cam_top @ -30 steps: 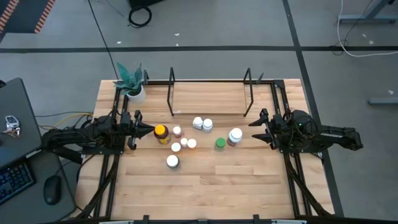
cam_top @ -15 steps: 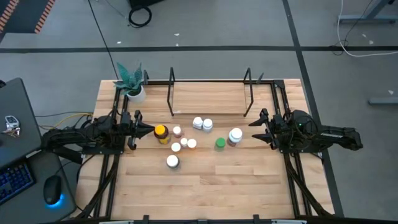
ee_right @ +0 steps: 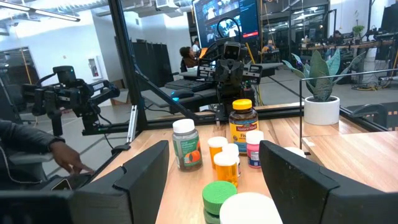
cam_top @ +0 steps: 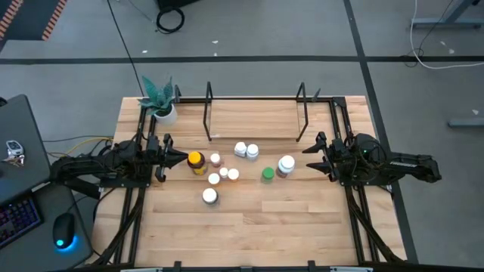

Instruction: Pick and place medicine bottles onto shelf by color

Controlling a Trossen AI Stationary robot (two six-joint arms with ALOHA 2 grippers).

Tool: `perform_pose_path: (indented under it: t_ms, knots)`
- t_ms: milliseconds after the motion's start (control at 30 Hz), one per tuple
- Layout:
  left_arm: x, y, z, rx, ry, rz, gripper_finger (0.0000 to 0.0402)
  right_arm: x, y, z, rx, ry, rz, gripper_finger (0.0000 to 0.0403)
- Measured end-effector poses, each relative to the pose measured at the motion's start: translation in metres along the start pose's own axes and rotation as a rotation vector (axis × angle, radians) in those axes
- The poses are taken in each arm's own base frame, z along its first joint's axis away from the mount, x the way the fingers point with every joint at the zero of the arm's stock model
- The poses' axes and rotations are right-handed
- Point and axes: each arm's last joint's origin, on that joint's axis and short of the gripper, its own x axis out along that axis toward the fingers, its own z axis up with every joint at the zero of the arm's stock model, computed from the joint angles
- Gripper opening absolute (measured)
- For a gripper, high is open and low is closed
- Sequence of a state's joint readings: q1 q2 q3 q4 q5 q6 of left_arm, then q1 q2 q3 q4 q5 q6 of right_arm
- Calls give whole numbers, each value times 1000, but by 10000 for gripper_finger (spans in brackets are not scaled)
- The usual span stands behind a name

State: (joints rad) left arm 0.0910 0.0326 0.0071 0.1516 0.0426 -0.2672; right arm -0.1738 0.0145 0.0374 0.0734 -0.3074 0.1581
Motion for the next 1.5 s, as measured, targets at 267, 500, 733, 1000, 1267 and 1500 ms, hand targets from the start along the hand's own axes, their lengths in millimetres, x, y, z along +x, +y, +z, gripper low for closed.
perform_pose_path:
  t_ms: [267, 500, 733, 1000, 1267, 1500]
  knots:
    - [0, 0, 0, 0, 0, 0, 28, 0, 0, 0, 0, 0, 0, 257]
    - [0, 0, 0, 0, 0, 0, 36, 0, 0, 0, 0, 0, 0, 257]
    - [0, 0, 0, 0, 0, 0, 36, 0, 0, 0, 0, 0, 0, 257]
    - [0, 0, 0, 0, 0, 0, 28, 0, 0, 0, 0, 0, 0, 257]
    - [0, 0, 0, 0, 0, 0, 39, 0, 0, 0, 0, 0, 0, 257]
    - [0, 0, 8, 9, -99, 44, 31, 0, 0, 0, 0, 0, 0, 257]
